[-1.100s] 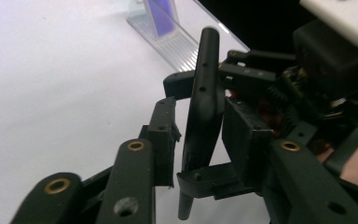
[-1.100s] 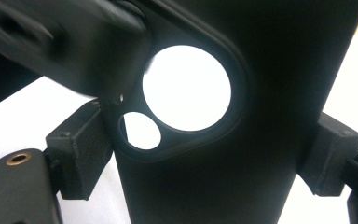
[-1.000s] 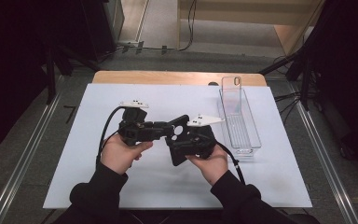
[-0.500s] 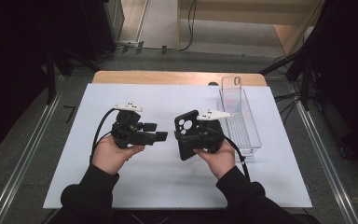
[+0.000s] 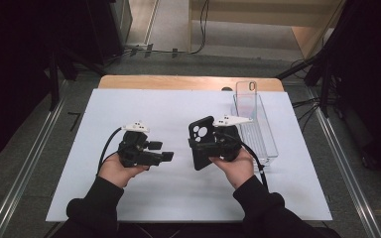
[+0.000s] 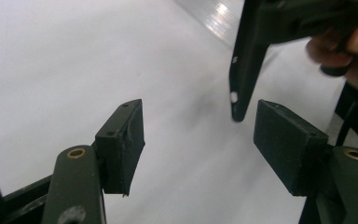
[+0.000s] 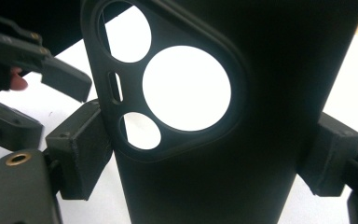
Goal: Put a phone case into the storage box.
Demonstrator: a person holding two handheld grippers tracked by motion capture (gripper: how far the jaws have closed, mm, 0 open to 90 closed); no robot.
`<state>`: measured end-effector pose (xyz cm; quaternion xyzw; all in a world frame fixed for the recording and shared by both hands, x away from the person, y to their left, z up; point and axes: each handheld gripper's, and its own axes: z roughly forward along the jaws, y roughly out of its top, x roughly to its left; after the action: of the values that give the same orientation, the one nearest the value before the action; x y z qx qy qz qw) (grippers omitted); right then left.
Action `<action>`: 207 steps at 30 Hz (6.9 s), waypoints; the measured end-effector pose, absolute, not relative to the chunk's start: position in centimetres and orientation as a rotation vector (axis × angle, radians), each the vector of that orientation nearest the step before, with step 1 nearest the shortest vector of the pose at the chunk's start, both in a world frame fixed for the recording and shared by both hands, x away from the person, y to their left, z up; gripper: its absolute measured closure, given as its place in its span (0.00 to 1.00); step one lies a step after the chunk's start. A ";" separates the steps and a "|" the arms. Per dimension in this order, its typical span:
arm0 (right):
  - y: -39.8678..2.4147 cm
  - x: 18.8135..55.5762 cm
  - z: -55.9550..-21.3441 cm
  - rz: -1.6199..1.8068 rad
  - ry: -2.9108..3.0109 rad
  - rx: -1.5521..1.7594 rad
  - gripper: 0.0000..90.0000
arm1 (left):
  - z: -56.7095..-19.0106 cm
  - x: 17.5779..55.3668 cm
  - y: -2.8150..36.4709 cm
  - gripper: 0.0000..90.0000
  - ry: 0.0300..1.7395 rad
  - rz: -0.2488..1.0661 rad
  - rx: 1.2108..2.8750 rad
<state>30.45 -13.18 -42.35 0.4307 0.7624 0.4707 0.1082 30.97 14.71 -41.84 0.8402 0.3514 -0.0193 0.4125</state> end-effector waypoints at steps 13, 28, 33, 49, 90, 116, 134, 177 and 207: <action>-14.5 30.8 -41.5 1.400 2.270 1.262 0.16 | -44.5 29.5 17.0 0.37 0.847 -0.038 2.151; -17.2 31.4 -38.7 1.456 2.244 1.254 0.16 | -45.5 28.7 18.8 0.37 0.899 -0.045 2.128; -18.3 31.7 -37.6 1.446 2.226 1.256 0.16 | -45.5 28.6 19.1 0.37 0.911 -0.040 2.119; -22.9 33.4 -35.5 1.443 2.084 1.357 0.16 | -45.7 28.0 19.9 0.37 0.931 -0.040 2.107; -28.4 41.8 -39.3 1.238 1.879 1.611 0.16 | -45.9 28.0 20.2 0.37 0.945 -0.028 2.107; -27.1 45.3 -45.0 1.106 1.857 1.713 0.16 | -46.1 28.0 19.4 0.37 0.921 -0.033 2.126; -26.4 46.9 -45.9 1.043 1.841 1.725 0.14 | -46.1 28.1 19.4 0.37 0.912 -0.037 2.127; -20.5 41.6 -40.5 1.122 2.196 1.497 0.00 | -46.0 28.6 19.8 0.37 0.921 -0.055 2.117; -17.5 35.1 -42.3 1.175 2.535 1.369 0.23 | -45.5 28.6 20.6 0.37 0.916 -0.057 2.104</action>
<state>35.07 -17.49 -42.32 0.4400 0.8146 0.3775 0.0149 28.57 20.56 -45.48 0.8359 0.3637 -0.0227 0.4105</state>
